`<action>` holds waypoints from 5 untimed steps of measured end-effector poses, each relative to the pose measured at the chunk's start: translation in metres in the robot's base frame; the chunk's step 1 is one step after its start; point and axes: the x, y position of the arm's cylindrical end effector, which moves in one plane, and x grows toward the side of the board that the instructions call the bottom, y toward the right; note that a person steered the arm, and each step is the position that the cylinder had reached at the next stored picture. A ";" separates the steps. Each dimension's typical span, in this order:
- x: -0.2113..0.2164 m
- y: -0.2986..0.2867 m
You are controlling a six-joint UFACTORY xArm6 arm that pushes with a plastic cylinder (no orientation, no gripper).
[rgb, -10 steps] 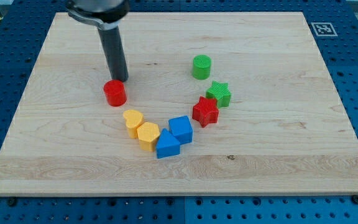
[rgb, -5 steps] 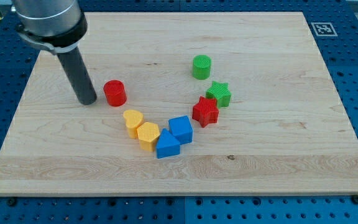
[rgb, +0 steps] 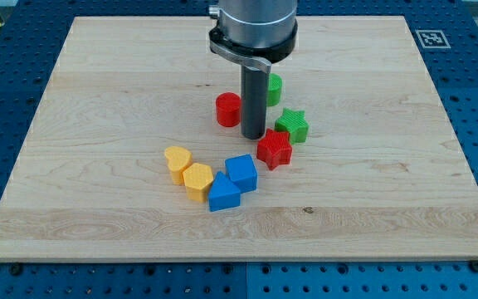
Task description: Slide the red circle closer to the green circle
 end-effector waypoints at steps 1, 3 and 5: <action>0.014 -0.026; 0.026 -0.064; -0.024 -0.063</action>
